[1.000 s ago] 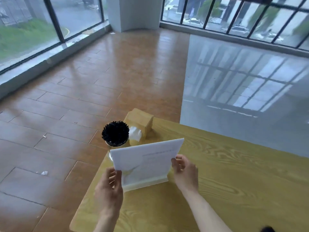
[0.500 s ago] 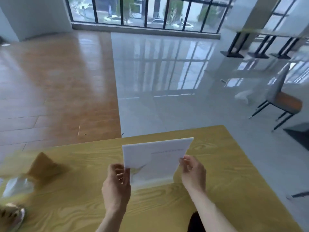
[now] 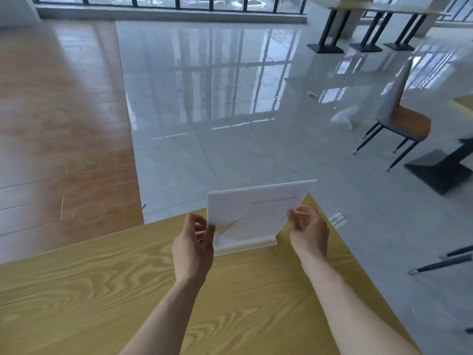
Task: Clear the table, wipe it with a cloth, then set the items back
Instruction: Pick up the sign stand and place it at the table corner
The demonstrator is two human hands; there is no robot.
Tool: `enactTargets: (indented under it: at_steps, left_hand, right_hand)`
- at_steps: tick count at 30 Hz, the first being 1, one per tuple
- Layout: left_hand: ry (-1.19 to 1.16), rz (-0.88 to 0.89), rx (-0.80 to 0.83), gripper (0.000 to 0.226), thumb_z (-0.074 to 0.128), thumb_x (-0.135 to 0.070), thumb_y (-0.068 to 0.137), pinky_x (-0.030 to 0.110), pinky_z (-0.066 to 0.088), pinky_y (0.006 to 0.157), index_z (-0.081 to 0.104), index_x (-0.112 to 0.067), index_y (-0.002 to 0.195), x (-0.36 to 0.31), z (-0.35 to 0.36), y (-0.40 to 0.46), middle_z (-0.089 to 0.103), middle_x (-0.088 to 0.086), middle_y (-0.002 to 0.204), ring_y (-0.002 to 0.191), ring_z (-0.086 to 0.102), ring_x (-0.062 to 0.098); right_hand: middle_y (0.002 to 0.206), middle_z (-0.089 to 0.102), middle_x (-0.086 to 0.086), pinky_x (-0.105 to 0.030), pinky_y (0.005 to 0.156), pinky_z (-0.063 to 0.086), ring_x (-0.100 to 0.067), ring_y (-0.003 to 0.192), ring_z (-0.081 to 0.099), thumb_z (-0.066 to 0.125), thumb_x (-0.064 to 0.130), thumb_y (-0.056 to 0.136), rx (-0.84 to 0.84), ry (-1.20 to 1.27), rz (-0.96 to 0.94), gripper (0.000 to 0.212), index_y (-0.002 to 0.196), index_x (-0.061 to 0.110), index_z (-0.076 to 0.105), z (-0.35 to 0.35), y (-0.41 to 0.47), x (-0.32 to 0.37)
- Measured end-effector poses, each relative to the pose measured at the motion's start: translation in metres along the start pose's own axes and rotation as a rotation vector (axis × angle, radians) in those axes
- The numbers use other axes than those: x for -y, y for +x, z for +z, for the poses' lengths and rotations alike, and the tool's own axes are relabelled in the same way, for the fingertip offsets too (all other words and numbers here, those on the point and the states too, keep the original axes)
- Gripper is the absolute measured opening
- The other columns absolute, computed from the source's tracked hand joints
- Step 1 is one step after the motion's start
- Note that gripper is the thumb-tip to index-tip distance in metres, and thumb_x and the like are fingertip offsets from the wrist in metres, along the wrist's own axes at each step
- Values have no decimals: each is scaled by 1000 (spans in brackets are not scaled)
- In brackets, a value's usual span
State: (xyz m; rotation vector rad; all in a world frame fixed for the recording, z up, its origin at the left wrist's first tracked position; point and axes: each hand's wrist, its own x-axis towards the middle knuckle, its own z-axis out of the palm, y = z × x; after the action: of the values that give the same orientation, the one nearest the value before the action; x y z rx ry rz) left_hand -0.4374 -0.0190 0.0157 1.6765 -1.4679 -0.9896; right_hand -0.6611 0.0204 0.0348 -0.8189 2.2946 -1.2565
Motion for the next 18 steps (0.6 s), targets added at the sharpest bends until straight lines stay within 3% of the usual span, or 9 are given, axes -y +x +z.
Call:
enactTargets:
  at_steps: [6,10,14,18]
  left_hand:
    - [19,68,36,16,68,-30,94,35,57,67,52,-25,93,-24,41,26,68,-19,86,79,68,-2]
    - [23,99,27,17,68,-31,94,36,59,69,51,-26,92,-30,57,33,67,-21,84,75,66,-10]
    - [42,137,40,16,66,-32,95,38,60,71,50,-26,95,-30,60,34,66,-21,86,76,67,-9]
    - [75,158,49,20,65,-37,95,41,60,78,50,-25,102,-32,58,35,63,-20,92,90,70,7]
  right_hand:
    - [104,76,-3,-35,81,56,-23,90,72,67,27,95,-46,27,-4,22,115,16,66,-5,54,-4]
    - [103,76,-2,-51,85,61,-28,93,74,68,25,95,-66,52,10,18,112,20,66,-3,76,-5]
    - [106,71,0,-45,89,59,-23,101,71,64,20,97,-58,67,16,22,119,17,65,-1,78,-5]
    - [114,66,0,-34,88,54,-19,103,66,62,19,99,-28,86,17,30,128,16,61,2,74,-5]
